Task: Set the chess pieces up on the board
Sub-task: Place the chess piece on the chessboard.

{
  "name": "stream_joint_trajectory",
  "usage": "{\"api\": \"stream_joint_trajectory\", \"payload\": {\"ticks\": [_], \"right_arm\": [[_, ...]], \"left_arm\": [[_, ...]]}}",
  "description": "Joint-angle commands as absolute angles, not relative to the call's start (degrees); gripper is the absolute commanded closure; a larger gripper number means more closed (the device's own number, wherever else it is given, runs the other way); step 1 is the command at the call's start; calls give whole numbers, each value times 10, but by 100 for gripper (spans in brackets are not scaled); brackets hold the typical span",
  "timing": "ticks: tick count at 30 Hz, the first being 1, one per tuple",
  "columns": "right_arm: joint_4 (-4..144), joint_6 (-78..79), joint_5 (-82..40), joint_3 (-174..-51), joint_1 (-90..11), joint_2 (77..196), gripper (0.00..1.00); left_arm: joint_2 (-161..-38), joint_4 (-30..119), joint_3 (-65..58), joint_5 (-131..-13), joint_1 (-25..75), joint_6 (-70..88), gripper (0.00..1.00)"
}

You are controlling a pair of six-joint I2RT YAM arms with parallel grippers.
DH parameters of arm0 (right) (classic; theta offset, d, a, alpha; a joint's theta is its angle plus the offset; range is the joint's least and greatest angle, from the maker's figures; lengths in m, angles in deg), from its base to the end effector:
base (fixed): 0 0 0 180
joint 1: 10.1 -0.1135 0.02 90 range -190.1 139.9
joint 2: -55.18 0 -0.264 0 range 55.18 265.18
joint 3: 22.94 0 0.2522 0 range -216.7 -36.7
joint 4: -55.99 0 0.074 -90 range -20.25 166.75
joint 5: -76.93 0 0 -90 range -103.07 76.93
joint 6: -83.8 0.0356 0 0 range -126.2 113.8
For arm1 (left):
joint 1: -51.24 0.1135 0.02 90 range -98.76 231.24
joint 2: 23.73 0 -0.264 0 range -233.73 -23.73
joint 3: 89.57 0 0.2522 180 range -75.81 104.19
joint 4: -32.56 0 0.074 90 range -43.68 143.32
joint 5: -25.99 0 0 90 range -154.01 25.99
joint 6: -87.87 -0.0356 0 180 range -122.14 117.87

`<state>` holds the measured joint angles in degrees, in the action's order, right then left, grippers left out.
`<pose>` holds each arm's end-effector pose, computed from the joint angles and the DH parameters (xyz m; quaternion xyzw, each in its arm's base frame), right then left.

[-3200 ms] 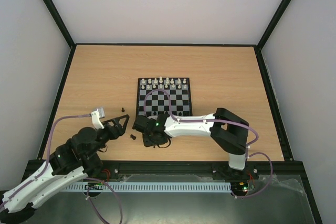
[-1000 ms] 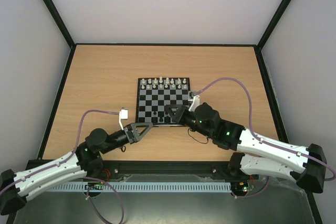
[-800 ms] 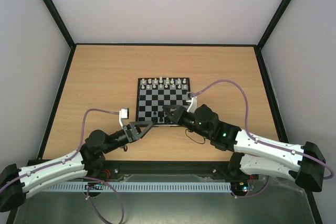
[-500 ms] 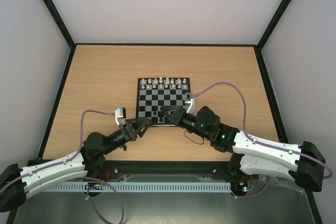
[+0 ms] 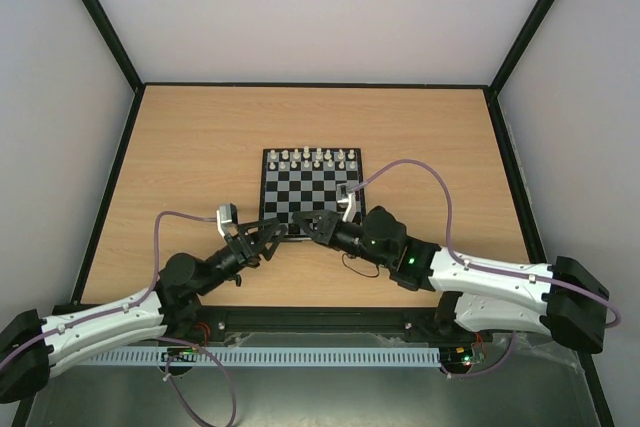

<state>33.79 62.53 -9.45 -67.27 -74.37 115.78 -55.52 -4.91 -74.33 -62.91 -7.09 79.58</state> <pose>0.1068 0.2165 0.2842 0.0495 0.6678 0.6724 0.3154 0.0739 -0.1186 0.2199 -0.1226 0.5536 -0.7723 0.2866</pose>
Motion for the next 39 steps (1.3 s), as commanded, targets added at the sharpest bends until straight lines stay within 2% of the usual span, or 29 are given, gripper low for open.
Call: {"api": "stream_joint_trajectory", "payload": {"ticks": [1, 5, 13, 28, 39], "right_arm": [[295, 616, -107, -687, -755, 1170, 99], [283, 614, -114, -692, -762, 1187, 99], [269, 603, -119, -703, -771, 1207, 99], [268, 595, -116, -720, -774, 1235, 99], [273, 591, -103, -724, -774, 1238, 99]], "left_arm": [[-549, -86, -760, -622, -70, 809, 27], [-546, -88, -761, -627, -69, 814, 29], [-534, -89, -774, -632, -67, 831, 41], [-514, -70, -786, -631, -71, 846, 56], [-509, -58, -789, -621, -80, 846, 64]]}}
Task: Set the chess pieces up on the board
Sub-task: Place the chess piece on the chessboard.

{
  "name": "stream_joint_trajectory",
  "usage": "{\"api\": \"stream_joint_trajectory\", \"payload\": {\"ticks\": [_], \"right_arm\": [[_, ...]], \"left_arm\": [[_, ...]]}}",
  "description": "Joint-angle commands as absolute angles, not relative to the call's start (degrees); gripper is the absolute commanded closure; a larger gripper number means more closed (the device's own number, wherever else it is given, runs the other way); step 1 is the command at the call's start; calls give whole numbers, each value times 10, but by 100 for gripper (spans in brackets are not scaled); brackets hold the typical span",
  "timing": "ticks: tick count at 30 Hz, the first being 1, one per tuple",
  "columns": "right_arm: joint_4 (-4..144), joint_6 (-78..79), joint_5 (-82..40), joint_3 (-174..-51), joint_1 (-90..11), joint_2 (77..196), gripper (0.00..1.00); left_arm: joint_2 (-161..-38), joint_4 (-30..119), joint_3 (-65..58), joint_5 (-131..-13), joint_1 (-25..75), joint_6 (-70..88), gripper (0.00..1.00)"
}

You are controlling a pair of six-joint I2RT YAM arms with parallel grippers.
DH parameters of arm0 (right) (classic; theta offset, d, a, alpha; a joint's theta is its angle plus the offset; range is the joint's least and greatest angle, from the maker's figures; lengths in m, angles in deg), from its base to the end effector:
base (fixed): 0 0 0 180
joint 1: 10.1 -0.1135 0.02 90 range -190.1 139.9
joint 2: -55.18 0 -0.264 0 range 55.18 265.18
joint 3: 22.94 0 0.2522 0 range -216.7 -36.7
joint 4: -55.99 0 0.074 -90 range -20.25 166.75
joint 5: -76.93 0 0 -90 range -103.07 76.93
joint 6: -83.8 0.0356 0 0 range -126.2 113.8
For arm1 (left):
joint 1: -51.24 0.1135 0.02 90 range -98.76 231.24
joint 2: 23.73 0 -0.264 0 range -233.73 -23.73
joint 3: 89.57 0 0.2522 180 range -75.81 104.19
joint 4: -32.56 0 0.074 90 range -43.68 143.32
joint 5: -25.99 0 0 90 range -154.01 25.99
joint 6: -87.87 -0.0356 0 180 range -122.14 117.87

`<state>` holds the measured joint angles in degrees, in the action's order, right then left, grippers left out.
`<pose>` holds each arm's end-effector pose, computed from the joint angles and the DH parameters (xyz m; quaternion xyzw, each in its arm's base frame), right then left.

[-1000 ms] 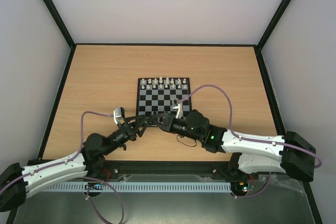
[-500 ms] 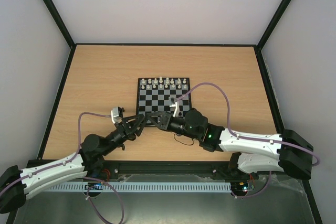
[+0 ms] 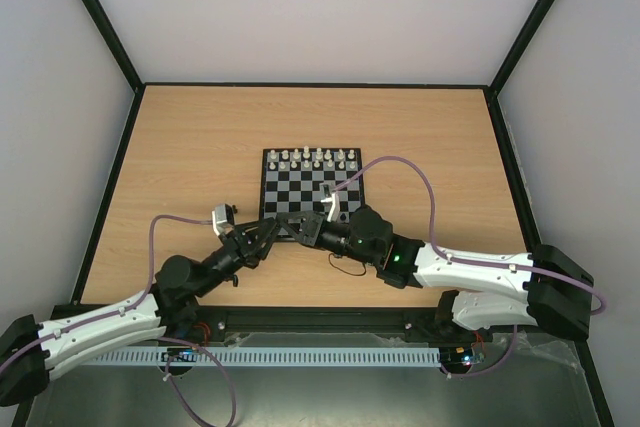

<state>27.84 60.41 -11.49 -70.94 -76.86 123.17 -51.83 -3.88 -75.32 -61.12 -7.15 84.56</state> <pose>0.1061 0.2445 0.2876 0.0096 0.6550 0.6903 0.3073 0.0713 -0.1124 0.2196 -0.1560 0.5328 -0.7891 0.2629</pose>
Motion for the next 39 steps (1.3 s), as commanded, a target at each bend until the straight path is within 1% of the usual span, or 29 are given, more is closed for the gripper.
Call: {"api": "stream_joint_trajectory", "payload": {"ticks": [1, 3, 7, 9, 18, 21, 25, 26, 28, 29, 33, 35, 37, 39], "right_arm": [[273, 591, -101, -724, -774, 1237, 99], [274, 590, -99, -724, -774, 1237, 99], [280, 590, -92, -721, -774, 1232, 99], [282, 590, -91, -721, -773, 1230, 99], [284, 591, -92, -719, -772, 1230, 99], [286, 592, -94, -719, -772, 1231, 98], [288, 591, -96, -719, -772, 1231, 97], [291, 591, -97, -720, -772, 1231, 93], [306, 588, -94, -721, -772, 1226, 78], [316, 585, -91, -720, -771, 1217, 72], [364, 579, -85, -709, -753, 1178, 53], [403, 575, -88, -707, -737, 1154, 40], [447, 565, -93, -705, -720, 1126, 29], [490, 551, -91, -701, -706, 1087, 22]], "left_arm": [[-507, -56, -789, -620, -81, 846, 64], [-504, -49, -789, -616, -83, 846, 66], [-496, -40, -791, -611, -85, 844, 71], [-494, -37, -792, -609, -86, 844, 77], [-494, -26, -791, -601, -90, 846, 91], [-497, -23, -789, -600, -90, 847, 94], [-496, -17, -788, -598, -90, 849, 95], [-492, -9, -786, -596, -90, 849, 95], [-481, 19, -780, -593, -90, 848, 95], [-472, 34, -778, -591, -90, 847, 95], [-429, 116, -762, -580, -90, 840, 95], [-408, 171, -752, -573, -90, 840, 95], [-395, 228, -735, -569, -89, 837, 95], [-394, 290, -711, -566, -89, 832, 95]]}}
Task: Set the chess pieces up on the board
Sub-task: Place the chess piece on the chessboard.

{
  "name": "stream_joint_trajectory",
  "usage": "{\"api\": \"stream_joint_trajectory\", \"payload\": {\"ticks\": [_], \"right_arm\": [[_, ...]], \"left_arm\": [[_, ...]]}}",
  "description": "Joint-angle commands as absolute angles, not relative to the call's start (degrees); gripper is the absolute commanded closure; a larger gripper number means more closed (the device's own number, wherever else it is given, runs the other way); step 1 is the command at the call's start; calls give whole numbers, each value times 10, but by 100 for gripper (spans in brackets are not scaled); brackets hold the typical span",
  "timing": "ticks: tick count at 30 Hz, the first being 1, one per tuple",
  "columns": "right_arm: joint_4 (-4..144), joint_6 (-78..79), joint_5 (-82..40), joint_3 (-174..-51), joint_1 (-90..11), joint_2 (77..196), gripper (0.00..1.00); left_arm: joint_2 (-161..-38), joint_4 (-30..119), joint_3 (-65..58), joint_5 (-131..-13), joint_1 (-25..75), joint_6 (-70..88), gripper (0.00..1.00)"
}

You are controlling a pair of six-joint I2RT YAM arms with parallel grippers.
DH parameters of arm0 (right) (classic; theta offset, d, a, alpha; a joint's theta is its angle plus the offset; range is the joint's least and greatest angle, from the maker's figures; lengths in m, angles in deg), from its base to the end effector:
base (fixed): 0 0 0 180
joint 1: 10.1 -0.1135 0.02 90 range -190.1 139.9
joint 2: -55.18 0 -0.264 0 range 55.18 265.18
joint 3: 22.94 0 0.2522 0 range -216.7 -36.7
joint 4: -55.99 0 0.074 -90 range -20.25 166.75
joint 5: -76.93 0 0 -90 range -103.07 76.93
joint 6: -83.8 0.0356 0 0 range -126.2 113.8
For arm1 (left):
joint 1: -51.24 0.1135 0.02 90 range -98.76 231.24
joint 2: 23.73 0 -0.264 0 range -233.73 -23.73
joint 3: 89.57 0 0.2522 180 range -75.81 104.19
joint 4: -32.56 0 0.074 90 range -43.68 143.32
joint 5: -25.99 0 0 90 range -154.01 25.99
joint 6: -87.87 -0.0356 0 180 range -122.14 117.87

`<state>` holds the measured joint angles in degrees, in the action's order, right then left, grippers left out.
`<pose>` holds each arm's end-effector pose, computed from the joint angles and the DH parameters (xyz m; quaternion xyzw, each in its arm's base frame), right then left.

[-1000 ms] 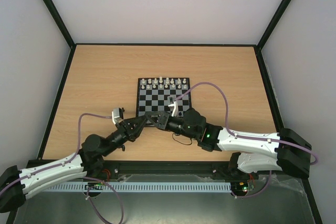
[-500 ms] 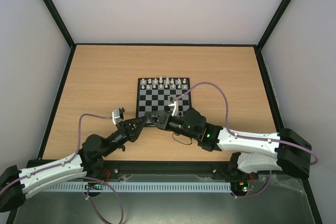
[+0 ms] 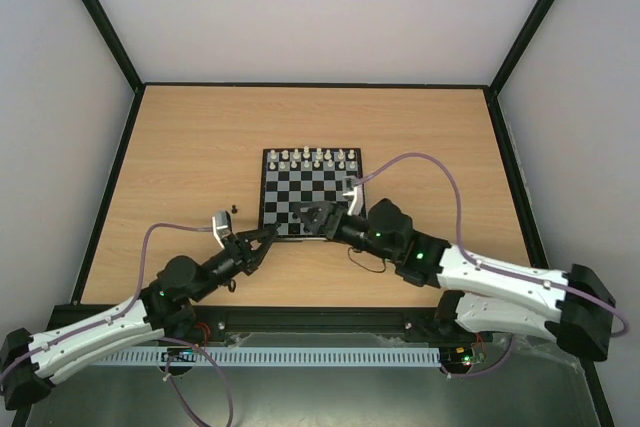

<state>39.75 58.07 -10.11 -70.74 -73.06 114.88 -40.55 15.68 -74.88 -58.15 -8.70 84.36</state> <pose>0.1120 0.2154 0.2977 0.0267 0.6793 0.6490 0.3415 0.0658 -0.1065 0.2084 -0.1794 0.5841 -0.7483 0.2583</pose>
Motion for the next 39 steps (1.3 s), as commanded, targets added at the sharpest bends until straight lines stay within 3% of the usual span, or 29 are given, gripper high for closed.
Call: {"api": "stream_joint_trajectory", "payload": {"ticks": [1, 6, 16, 28, 39], "right_arm": [[517, 540, -89, -703, -701, 1069, 20], [668, 482, -61, -732, -680, 974, 16], [819, 430, -69, -769, -679, 894, 14], [823, 415, -146, -720, -680, 873, 14], [795, 398, -168, -681, -680, 874, 14]], "left_arm": [[-394, 324, -696, -566, -88, 829, 95], [-468, 538, -556, -587, -62, 772, 94], [-798, 804, -263, -734, 22, 575, 95], [-1026, 1026, -108, -723, 100, 434, 97], [-1187, 1099, 4, -706, 126, 363, 97]]}}
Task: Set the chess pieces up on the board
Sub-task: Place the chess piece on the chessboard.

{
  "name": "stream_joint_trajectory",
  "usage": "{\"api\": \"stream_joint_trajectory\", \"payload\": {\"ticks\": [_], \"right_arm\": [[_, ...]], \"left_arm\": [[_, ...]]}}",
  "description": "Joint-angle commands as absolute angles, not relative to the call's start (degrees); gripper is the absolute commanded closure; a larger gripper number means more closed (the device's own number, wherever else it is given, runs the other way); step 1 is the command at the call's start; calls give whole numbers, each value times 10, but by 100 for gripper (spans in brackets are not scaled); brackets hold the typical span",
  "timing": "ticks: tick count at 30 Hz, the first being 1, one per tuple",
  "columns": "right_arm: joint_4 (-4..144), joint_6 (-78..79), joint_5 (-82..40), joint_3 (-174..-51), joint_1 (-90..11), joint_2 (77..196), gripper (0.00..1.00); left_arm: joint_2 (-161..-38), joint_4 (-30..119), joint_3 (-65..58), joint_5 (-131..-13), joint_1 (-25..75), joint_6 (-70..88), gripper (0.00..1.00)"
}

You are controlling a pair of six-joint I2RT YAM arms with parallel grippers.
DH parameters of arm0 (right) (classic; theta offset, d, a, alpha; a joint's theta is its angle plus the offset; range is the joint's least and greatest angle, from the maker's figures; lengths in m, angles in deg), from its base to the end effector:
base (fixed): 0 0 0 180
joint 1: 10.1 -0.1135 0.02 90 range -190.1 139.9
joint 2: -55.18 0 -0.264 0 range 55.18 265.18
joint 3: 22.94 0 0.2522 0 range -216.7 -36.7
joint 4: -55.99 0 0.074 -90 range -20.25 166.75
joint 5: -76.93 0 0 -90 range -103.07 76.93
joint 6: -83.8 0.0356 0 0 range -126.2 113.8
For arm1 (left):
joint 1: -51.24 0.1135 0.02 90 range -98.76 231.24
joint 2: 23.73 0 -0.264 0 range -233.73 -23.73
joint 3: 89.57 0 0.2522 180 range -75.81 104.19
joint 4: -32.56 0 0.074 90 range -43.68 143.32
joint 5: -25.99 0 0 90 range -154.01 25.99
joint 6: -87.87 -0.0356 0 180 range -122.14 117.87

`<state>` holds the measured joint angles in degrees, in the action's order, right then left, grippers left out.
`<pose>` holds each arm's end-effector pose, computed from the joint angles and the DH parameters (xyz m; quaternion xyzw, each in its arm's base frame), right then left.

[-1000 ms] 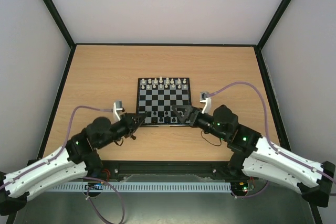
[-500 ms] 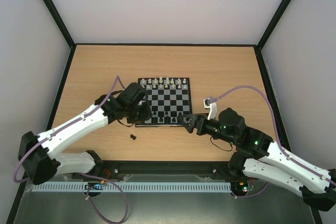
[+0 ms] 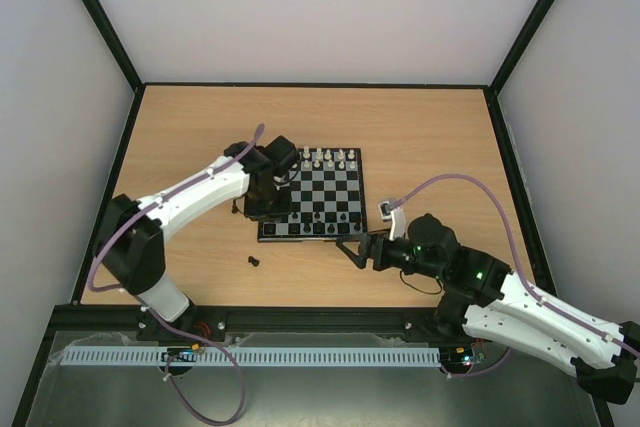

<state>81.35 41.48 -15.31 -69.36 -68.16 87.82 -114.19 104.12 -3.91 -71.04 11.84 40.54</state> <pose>0.0782 0.1280 0.2940 -0.0824 0.7704 0.5131 0.3694 0.2285 -0.1933 0.2501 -0.0210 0.9909 -0.1237 0.0494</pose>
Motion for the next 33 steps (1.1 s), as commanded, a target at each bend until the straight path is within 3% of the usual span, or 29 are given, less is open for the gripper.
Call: {"api": "stream_joint_trajectory", "payload": {"ticks": [1, 14, 33], "right_arm": [[793, 397, -170, -679, -680, 876, 14], [783, 386, -181, -658, -680, 872, 14], [779, 383, -184, -645, -679, 862, 13]], "left_arm": [[-1200, 1106, 15, -705, 127, 357, 97], [-1320, 1145, 93, -704, 143, 306, 97], [-1377, 1112, 106, -707, 148, 287, 96]]}}
